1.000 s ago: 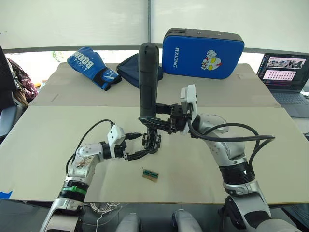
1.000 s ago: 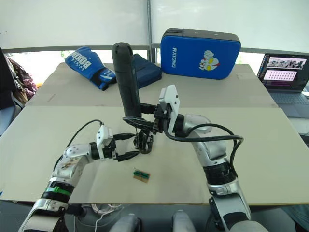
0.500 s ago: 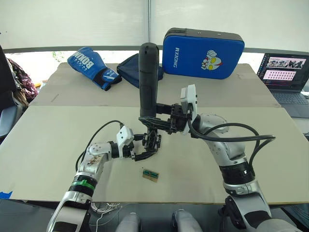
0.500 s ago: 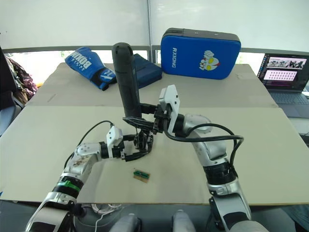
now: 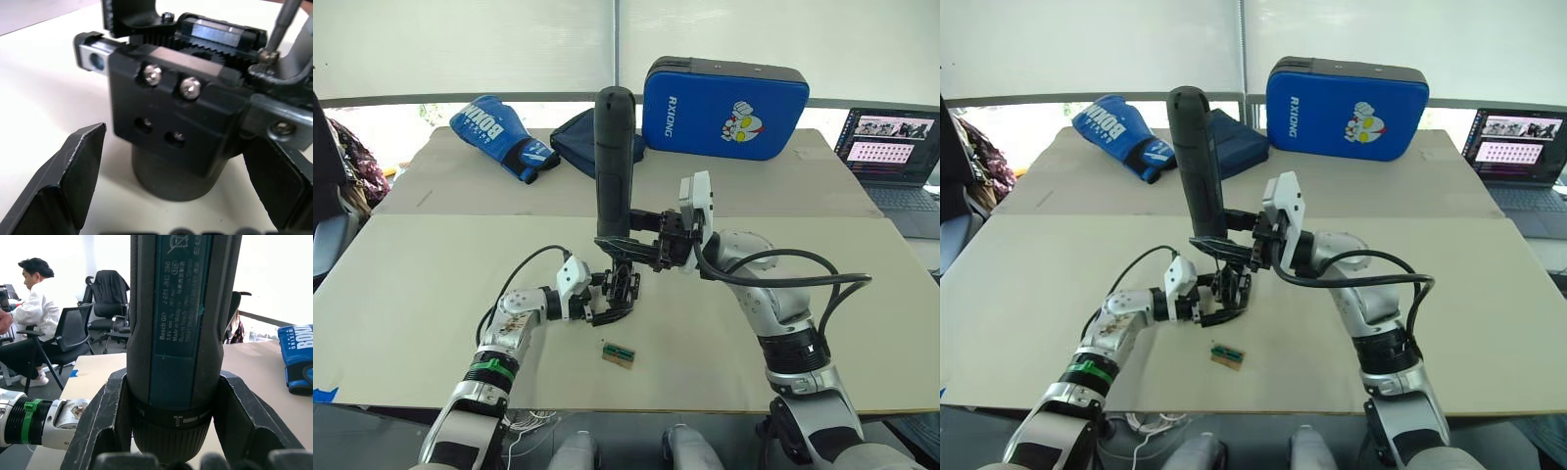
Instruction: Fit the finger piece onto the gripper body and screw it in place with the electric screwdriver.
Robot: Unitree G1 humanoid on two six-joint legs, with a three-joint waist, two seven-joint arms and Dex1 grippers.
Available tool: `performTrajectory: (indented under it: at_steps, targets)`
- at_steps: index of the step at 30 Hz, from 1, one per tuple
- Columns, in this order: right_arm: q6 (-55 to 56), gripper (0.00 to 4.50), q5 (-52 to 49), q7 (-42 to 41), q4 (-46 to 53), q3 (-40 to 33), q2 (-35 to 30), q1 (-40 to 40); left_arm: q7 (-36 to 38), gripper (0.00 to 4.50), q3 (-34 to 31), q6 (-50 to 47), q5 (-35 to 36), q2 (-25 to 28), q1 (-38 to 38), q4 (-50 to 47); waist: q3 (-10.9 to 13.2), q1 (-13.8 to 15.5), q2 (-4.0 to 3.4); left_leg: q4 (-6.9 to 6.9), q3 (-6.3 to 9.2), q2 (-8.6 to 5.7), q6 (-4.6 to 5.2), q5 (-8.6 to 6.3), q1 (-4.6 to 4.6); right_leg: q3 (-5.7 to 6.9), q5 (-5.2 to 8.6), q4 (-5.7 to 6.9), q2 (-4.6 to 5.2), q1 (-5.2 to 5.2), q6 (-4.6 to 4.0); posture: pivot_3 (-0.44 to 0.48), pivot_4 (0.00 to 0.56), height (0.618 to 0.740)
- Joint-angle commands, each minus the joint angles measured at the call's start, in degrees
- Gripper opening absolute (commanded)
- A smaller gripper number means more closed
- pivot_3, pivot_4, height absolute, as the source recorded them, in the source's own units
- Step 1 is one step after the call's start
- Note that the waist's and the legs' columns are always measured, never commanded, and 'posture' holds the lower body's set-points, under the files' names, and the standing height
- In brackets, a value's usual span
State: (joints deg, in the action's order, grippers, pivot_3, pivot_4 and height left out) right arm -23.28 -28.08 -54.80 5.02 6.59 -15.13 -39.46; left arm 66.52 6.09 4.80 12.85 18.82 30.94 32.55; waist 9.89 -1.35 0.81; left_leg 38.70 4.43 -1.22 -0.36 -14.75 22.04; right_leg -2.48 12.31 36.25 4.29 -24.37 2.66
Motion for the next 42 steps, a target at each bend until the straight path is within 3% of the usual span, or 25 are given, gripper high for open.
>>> performTrajectory:
  at_steps: [1,9,13,25,28,29,42]
  targets:
    - [1.6,1.92,-0.7,0.1,1.8,-0.6,0.3,-1.6,0.6,4.5,0.3,0.4,-0.2,-0.5,1.3,0.3,0.0,0.0,0.0,0.0,0.0,0.0,0.0,0.0,0.0,0.0,0.0,0.0,0.0,0.0,0.0,0.0,0.15,0.74]
    - [1.4,1.92,-0.6,0.3,2.1,-0.6,0.2,-1.3,1.0,4.5,0.7,0.0,-0.6,-0.8,1.2,0.4,0.0,0.0,0.0,0.0,0.0,0.0,0.0,0.0,-0.01,0.0,0.0,0.01,0.0,0.0,0.0,0.0,0.15,0.74]
    - [1.3,1.92,-0.7,0.3,2.3,-0.5,0.2,-1.1,0.7,3.27,0.8,-0.1,-0.9,-0.9,0.9,0.3,0.0,0.0,0.0,0.0,0.0,0.0,0.0,0.0,-0.01,0.0,0.0,0.0,0.0,0.01,0.0,0.0,0.15,0.74]
    - [1.0,1.92,-0.8,0.3,2.6,-0.1,0.1,-0.9,0.8,3.27,1.0,-0.5,-1.2,-1.1,0.2,-1.0,0.0,0.2,0.0,0.01,0.0,-0.01,0.0,0.0,-0.03,0.0,0.0,0.01,0.01,0.04,0.01,0.0,0.15,0.74]
    - [1.1,1.92,-0.7,0.4,2.3,0.0,0.2,-0.9,0.7,2.46,1.0,-0.7,-1.3,-1.1,0.1,-1.1,0.0,0.2,0.0,0.01,0.0,-0.01,0.0,0.0,-0.03,0.0,0.0,0.01,0.01,0.04,0.01,0.0,0.15,0.74]
    - [1.1,1.92,-0.6,0.4,2.3,0.0,0.2,-0.9,0.6,2.4,1.1,-0.7,-1.4,-1.1,0.1,-1.2,0.0,0.2,0.01,0.01,0.01,-0.01,0.0,0.0,-0.05,0.0,0.0,0.0,0.01,0.05,0.01,0.0,0.15,0.74]
    - [1.5,1.92,1.6,0.4,1.1,2.0,-0.2,-0.4,-1.3,2.4,1.3,-1.0,-1.6,-1.5,-1.1,-3.1,0.0,0.3,0.0,0.02,0.01,-0.02,0.0,0.0,-0.06,0.0,0.0,0.01,0.01,0.08,0.01,0.0,0.15,0.74]
